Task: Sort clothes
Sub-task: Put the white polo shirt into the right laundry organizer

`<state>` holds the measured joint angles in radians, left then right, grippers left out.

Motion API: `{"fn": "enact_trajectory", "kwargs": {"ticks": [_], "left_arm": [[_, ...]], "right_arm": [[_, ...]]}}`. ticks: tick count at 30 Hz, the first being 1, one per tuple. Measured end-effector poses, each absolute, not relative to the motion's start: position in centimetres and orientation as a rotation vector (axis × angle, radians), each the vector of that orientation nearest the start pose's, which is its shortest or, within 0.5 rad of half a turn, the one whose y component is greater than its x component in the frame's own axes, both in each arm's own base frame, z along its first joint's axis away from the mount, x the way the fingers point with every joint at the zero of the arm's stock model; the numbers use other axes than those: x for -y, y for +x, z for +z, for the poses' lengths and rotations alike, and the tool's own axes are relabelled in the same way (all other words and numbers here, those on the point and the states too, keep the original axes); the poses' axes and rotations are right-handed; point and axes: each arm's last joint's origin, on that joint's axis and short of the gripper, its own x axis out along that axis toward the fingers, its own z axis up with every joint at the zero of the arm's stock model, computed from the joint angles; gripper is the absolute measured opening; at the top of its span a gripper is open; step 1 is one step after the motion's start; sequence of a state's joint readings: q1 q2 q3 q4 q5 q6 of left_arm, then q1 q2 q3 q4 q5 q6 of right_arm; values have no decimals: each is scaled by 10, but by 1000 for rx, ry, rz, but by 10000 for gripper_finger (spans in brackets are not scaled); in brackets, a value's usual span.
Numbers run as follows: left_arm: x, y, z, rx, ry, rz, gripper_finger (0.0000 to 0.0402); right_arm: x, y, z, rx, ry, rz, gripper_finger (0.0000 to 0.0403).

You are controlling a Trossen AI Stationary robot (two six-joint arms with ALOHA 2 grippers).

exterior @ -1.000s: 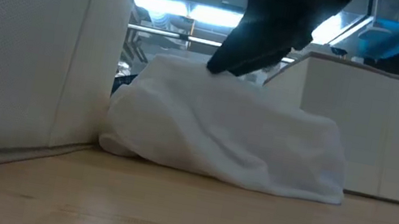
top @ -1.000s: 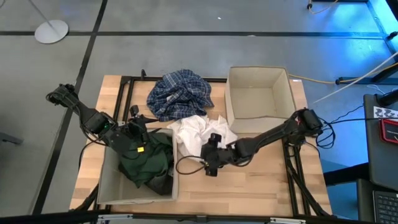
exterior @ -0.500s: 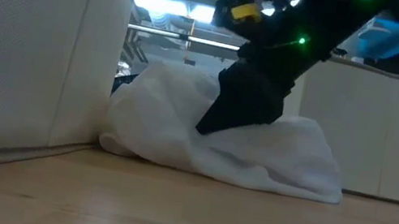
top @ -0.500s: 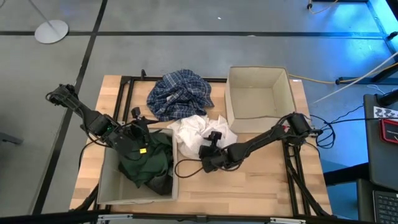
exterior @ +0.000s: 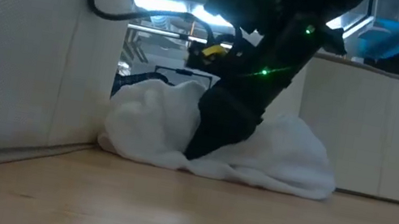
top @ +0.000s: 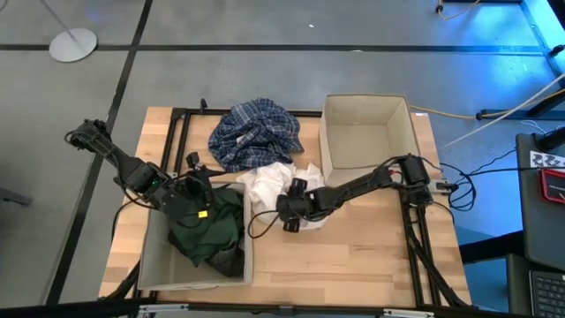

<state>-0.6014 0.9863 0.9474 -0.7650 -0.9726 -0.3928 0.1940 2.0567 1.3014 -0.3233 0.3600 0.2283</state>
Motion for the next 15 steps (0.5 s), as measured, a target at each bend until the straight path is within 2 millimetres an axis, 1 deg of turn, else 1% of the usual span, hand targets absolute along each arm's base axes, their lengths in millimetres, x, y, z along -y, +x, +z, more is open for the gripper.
{"fn": "enact_trajectory", "kwargs": {"ticks": [2,5,8,10,11,12,14,15], "left_arm": [[82,162,314,-485,194,449,150],[82,162,314,-486,198,449,150],[82,162,314,-486,199,449,150],[82,162,314,-486,200,448,150],[82,162,314,-486,199,448,150],[82,162,314,-486,198,449,150],[82,162,314,-486,198,449,150],[82,162,314,-486,198,449,150]], "right_arm": [[-69,402,127,-1015,-87,-261,232],[-70,402,126,-1019,-111,-245,160],[-74,402,130,-1027,-148,-222,84],[-77,402,136,-1032,-193,-201,40],[-80,403,139,-1030,-220,-194,26],[-83,403,144,-1020,-246,-191,24],[-88,404,156,-986,-288,-197,26],[-90,405,164,-964,-302,-203,33]]}}
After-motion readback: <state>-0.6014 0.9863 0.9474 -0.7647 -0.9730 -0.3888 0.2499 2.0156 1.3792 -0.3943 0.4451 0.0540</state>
